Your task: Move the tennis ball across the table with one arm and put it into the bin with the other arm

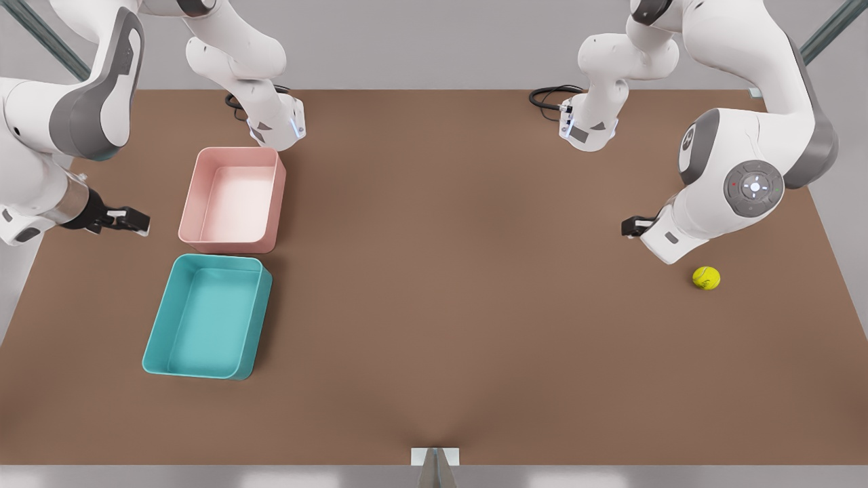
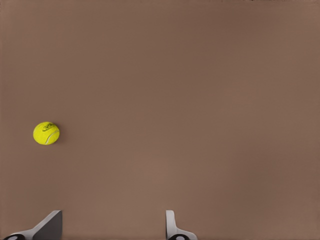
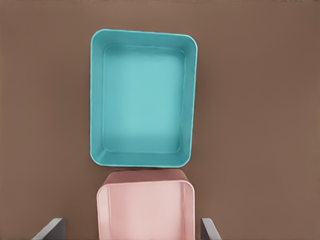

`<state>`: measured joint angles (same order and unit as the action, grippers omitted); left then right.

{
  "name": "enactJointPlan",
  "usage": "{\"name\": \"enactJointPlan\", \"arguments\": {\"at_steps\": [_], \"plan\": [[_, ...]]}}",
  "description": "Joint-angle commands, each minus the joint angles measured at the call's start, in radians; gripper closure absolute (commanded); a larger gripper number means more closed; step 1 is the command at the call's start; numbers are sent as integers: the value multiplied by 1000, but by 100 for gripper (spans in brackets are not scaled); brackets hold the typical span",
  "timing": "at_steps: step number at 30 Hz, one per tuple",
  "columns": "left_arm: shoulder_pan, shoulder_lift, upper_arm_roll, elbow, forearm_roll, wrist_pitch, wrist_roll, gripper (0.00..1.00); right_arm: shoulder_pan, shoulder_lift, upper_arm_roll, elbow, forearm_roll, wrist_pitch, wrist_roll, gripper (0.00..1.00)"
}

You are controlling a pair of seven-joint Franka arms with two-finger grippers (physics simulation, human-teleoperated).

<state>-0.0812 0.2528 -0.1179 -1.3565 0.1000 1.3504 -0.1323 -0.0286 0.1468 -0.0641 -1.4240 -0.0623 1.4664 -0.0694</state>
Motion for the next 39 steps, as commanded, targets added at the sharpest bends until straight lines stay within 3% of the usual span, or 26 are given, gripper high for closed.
{"name": "enactJointPlan", "arguments": {"at_steps": [1,4,6,7,8,9,11,15,21,23,27,39], "plan": [[0,-1,0,0,1,4,-92,0,-2,-1,0,0,-1,22,-27,0],[1,6,44,0,-63,15,-84,0,-4,14,0,0,4,22,-27,0],[11,68,121,-3,-63,116,82,14,9,36,-2,2,4,11,-23,0],[43,97,152,-7,-68,206,149,29,9,39,-2,5,-4,15,-23,0],[67,126,158,-10,-62,233,229,61,7,43,-2,4,6,15,-24,0],[92,151,162,-16,-57,231,365,79,4,45,-2,2,9,15,-23,0],[120,194,188,-50,66,289,623,79,-2,45,-10,11,13,26,-23,0],[293,264,215,-95,-31,484,1407,79,-47,59,-13,8,71,54,-26,0],[402,273,238,-302,-33,783,2521,79,-43,60,-13,14,58,54,-24,0],[393,272,254,-406,88,895,2568,79,-42,66,-13,17,56,54,-24,0],[399,269,277,-556,96,1167,2526,79,-43,71,-11,17,61,54,-24,0],[408,303,311,-621,99,1185,2300,79,-47,73,-13,17,65,54,-33,0]]}}
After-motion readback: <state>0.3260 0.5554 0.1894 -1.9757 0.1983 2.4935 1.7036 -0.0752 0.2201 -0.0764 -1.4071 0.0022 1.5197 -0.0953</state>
